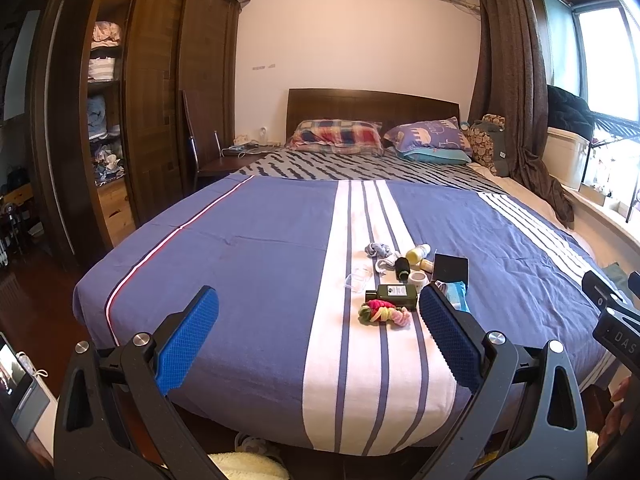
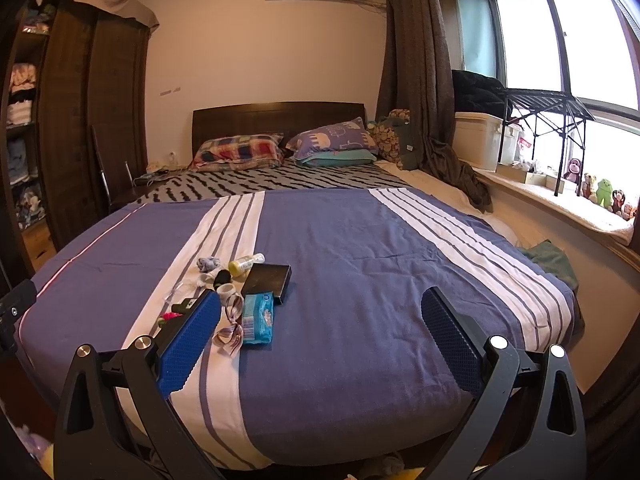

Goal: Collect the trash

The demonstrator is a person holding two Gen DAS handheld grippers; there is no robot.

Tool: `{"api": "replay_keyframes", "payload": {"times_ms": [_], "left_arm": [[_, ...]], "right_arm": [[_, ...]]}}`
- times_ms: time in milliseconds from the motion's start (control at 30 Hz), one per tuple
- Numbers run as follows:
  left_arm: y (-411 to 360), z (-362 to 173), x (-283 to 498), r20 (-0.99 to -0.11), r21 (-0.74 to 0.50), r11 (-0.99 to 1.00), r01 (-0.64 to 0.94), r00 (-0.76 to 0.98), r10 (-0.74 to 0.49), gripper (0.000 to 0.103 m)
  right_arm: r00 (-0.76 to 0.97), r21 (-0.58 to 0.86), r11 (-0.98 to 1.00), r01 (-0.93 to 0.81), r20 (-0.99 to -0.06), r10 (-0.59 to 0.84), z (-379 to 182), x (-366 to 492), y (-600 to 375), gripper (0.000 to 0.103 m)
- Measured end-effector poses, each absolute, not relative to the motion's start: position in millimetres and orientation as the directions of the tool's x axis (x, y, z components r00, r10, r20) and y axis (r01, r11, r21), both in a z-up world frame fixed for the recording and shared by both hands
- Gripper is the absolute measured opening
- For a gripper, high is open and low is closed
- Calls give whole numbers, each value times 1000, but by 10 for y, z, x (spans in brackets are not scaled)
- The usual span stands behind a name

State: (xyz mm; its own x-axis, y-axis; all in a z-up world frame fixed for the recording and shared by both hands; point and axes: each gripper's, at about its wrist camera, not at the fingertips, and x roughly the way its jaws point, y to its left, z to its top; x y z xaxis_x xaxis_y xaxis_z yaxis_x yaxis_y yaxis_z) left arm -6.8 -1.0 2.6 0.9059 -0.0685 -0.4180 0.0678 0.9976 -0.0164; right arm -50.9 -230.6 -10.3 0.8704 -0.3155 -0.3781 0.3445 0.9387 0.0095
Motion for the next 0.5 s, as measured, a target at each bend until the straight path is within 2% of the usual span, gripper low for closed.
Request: {"api": "replay_keyframes", "payload": {"times_ms": [500], "left_arm": [[-12,29,-60,-414,-18,997,69,908,-70,95]], "right_arm": [[871,10,939,344,-377,-315,-88,-505,-2315,100]]}}
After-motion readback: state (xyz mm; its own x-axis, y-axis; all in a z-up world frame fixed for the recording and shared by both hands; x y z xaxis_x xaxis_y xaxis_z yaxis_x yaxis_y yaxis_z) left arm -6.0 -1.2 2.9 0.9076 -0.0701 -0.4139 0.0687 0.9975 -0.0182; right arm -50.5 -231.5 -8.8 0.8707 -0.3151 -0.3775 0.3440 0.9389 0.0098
